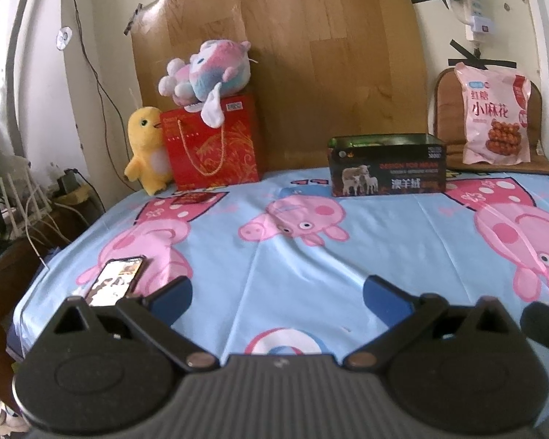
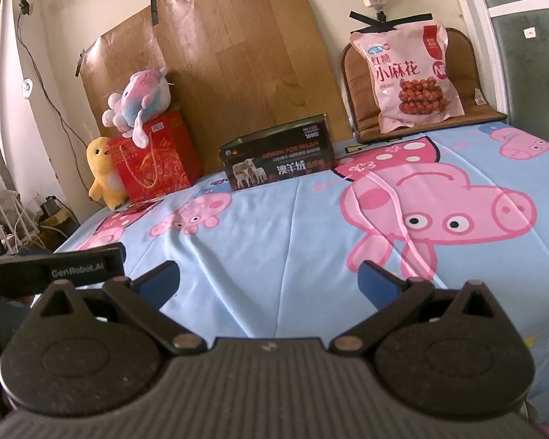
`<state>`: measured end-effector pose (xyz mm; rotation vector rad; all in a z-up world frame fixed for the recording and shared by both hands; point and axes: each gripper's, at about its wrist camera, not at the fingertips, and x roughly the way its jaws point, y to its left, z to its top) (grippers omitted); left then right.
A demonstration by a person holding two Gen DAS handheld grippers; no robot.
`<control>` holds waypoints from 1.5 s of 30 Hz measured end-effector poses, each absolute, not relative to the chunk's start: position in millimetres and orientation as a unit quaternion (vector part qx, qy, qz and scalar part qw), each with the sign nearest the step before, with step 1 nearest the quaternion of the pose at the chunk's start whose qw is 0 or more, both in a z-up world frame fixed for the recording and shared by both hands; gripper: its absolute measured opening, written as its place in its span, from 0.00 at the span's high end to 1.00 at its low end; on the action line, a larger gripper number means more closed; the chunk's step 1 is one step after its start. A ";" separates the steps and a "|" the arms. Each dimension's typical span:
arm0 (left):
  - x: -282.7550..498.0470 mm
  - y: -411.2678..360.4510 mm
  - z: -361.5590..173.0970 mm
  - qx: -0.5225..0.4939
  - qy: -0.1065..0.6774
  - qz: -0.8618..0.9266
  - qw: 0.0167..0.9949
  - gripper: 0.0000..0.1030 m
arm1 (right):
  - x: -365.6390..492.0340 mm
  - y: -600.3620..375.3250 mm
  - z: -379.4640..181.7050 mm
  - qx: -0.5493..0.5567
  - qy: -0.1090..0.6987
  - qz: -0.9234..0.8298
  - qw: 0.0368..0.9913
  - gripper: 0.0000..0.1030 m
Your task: Organize snacks
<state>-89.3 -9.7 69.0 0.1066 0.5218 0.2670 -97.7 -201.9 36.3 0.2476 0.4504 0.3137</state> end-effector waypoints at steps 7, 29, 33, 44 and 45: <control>-89.0 -11.6 67.5 0.052 0.264 0.126 0.955 0.00 | -101.2 -203.7 39.3 0.125 0.205 0.144 0.960 0.00; -86.5 -13.2 64.7 0.051 0.280 0.110 0.952 0.00 | -100.5 -204.6 40.6 0.129 0.204 0.140 0.960 0.00; -87.3 -14.3 64.5 0.050 0.281 0.108 0.952 0.00 | -99.9 -204.9 39.3 0.130 0.207 0.142 0.959 0.00; -85.4 -16.1 62.4 0.050 0.290 0.100 0.950 0.00 | -98.9 -204.4 37.3 0.130 0.210 0.144 0.958 0.00; -85.1 -16.1 62.0 0.050 0.291 0.099 0.950 0.00 | -98.7 -204.6 37.3 0.130 0.210 0.145 0.958 0.00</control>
